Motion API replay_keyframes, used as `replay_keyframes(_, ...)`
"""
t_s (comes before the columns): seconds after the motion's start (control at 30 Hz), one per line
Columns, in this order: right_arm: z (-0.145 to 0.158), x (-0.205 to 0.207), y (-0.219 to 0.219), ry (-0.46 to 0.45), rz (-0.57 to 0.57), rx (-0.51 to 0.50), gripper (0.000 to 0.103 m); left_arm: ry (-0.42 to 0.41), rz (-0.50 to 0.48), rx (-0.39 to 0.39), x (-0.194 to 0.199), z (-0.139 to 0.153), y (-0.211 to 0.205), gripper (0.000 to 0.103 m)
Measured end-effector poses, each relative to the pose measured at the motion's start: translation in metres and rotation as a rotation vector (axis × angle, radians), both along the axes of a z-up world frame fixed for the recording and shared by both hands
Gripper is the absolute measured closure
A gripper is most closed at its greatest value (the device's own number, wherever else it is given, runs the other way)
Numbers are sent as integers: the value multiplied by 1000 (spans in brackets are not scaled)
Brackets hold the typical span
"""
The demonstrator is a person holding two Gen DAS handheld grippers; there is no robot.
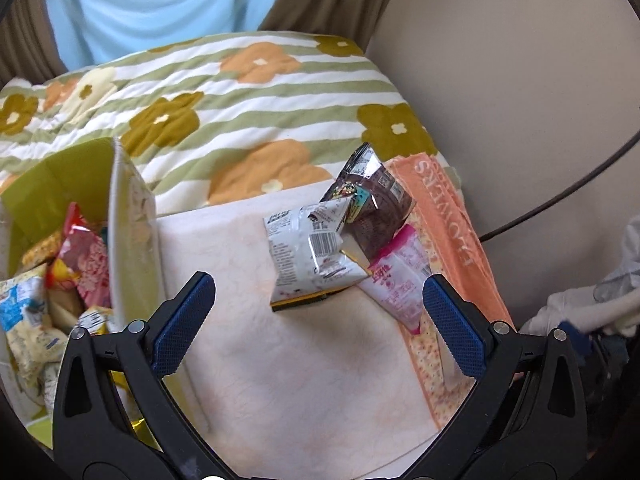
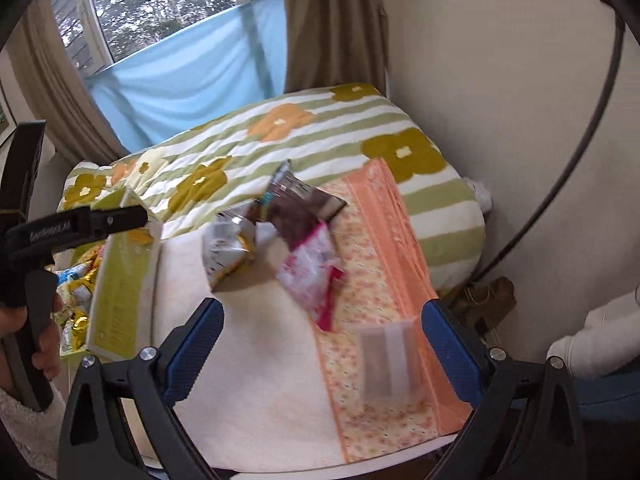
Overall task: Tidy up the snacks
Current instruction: 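Move both tools back over the remaining bags on the table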
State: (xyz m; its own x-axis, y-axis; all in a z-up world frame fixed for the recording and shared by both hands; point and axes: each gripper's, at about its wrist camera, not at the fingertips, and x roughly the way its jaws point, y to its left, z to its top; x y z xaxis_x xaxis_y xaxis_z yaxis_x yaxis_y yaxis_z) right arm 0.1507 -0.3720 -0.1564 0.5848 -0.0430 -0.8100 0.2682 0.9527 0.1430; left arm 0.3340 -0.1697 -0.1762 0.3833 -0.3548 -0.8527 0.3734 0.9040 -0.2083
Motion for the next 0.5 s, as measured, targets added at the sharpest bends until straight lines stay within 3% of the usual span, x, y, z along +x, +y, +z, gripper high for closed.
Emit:
replay_keyframes(0.23,-45,-5,-26,79,27,5,4,64,40,71,32,-46,-31,0)
replay_keyframes(0.5,-100,-6,-22,166,40,-6,4,128,24,155,64,-97,-48,0)
